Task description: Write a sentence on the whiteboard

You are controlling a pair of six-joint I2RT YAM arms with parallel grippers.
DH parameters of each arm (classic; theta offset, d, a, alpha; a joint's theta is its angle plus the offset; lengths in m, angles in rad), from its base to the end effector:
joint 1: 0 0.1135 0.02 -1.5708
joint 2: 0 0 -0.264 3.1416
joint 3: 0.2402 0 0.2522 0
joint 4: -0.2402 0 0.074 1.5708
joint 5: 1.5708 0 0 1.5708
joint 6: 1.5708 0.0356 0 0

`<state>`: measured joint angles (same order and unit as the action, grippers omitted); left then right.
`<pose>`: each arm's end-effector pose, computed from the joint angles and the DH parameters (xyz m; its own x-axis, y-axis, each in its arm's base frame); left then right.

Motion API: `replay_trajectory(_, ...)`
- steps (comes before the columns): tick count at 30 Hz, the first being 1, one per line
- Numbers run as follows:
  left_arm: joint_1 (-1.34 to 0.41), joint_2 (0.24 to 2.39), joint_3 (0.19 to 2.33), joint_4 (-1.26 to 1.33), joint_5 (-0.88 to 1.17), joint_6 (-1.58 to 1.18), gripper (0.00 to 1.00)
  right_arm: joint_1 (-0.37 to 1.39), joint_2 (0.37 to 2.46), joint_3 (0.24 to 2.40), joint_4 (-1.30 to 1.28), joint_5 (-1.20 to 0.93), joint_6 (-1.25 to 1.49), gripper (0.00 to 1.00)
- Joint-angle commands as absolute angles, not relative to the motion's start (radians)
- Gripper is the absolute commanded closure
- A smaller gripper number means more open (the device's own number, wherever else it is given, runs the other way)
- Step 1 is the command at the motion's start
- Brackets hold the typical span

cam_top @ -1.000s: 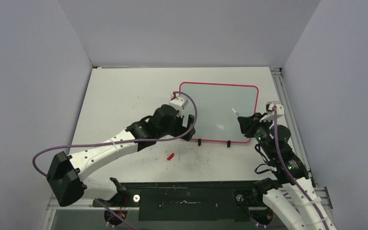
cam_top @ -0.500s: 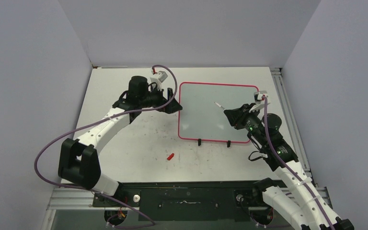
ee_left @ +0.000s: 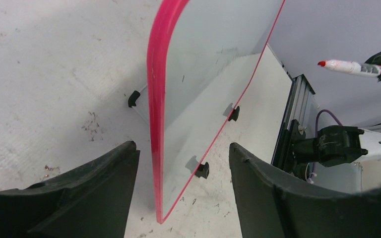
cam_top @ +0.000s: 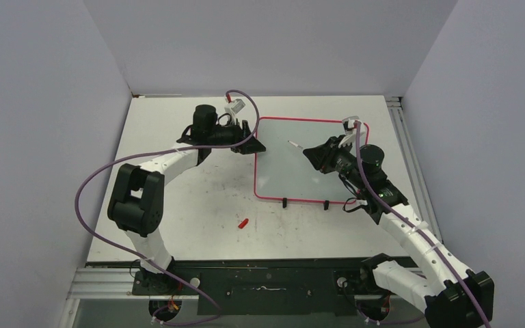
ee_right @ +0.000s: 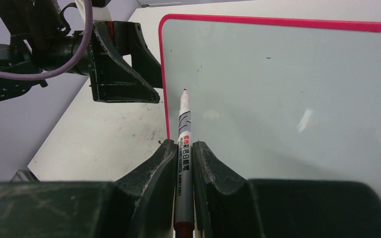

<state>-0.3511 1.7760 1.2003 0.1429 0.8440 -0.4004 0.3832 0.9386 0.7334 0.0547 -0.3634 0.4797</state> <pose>0.3670 -0.1628 0.2480 -0.7001 -0.0194 -0.7138 0.6436 0.4159 -0.6425 0.2013 0.0948 0.3192 -0.4351 0.2897 -0.8525 -0.5350 0.6784 0.5036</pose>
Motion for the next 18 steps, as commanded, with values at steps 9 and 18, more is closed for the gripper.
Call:
replay_trajectory(9, -0.310, 1.806, 1.235, 0.286, 0.924, -0.437, 0.58, 0.466, 1.102, 0.831, 0.249, -0.332, 0.437, 0.95)
replay_trajectory(18, -0.299, 1.811, 1.221, 0.294, 0.935, -0.411, 0.66, 0.528, 1.200, 0.859, 0.341, -0.262, 0.409, 0.95)
